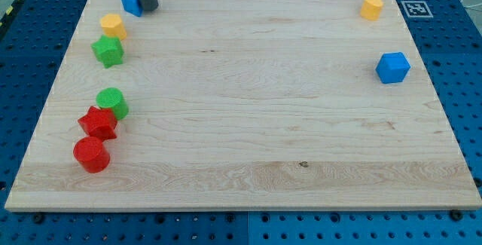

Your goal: Move the yellow heart towards blue cube

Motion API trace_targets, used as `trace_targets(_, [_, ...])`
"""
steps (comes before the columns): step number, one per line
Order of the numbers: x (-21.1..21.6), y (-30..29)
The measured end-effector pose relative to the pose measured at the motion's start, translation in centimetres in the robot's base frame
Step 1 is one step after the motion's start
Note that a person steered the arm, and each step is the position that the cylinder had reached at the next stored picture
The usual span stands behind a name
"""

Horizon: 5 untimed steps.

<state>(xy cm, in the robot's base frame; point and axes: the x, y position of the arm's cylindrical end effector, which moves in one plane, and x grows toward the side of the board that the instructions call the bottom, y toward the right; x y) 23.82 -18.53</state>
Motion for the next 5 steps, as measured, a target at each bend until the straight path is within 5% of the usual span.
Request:
trace_targets(2, [-0.3,-2.8])
trace_targets(5, [-3.7,15.6])
